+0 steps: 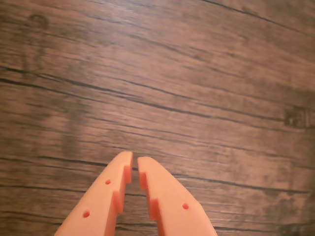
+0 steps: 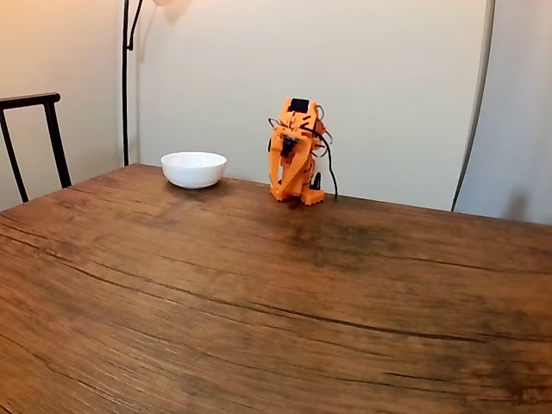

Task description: Grasp the cube and drop it in the bowl

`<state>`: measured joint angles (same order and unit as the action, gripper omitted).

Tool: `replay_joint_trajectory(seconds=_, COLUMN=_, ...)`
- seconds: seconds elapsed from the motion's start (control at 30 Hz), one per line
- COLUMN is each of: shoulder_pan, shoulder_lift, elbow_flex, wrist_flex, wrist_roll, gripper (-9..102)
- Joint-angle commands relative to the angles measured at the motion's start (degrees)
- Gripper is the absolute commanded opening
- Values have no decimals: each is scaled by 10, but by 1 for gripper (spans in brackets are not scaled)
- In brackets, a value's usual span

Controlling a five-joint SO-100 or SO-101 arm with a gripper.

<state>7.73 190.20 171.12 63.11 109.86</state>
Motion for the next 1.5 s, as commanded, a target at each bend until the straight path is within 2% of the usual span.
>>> replay_joint_trajectory(seconds=0.0, shoulder_pan=2, shoulder_lift=3, elbow_flex=24, wrist_flex=-17, wrist_roll=-12, gripper=-1)
replay_joint_trajectory(seconds=0.33, shoulder_pan=29, shoulder_lift=-4, elbow_flex=71, wrist_flex=-9, wrist_roll=-43, gripper=-1)
replay_joint_trajectory(seconds=0.63, shoulder_pan=34, shoulder_lift=2, elbow_flex=71, wrist_flex=108, wrist_roll=-46, gripper=-1)
replay_joint_trajectory(seconds=0.9, shoulder_pan=34, shoulder_lift=2, elbow_flex=71, wrist_flex=148, wrist_roll=-40, gripper=-1)
replay_joint_trajectory(seconds=1.47, shoulder_pan=34, shoulder_lift=-4, elbow_flex=71, wrist_flex=151, wrist_roll=-39, gripper=0)
